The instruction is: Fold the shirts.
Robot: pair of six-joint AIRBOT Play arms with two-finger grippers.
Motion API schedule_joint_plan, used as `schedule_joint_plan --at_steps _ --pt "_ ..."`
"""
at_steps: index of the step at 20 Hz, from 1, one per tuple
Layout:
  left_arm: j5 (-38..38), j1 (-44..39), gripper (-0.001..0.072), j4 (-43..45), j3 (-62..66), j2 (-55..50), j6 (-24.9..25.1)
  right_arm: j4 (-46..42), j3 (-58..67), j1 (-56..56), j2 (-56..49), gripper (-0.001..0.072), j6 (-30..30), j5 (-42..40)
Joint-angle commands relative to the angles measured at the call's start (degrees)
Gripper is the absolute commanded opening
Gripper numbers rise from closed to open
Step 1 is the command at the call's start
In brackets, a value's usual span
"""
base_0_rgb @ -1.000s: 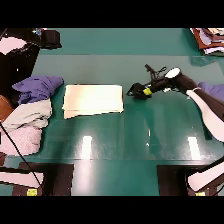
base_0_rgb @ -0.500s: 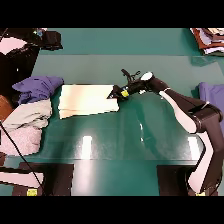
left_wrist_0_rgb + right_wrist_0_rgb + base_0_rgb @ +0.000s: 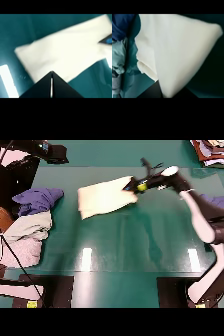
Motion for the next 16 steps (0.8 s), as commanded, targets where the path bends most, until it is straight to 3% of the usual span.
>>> schedule_joint_plan --at_steps 1,9,16 --pt "0.44 -3.69 0.0023 -0.33 0.00 0.00 -0.09 -6.97 -2.75 -12.76 9.55 0.0021 0.87 0.50" --pt "6.86 -12.07 0.0023 -0.33 -0.02 -0.02 -0.07 -10.36 -10.51 -45.88 23.30 0.0020 0.81 0.63" --pt "7.45 -13.09 0.0023 -1.01 -0.02 -0.02 -0.11 -9.79 -8.44 -55.63 23.06 0.0020 0.17 -0.61"
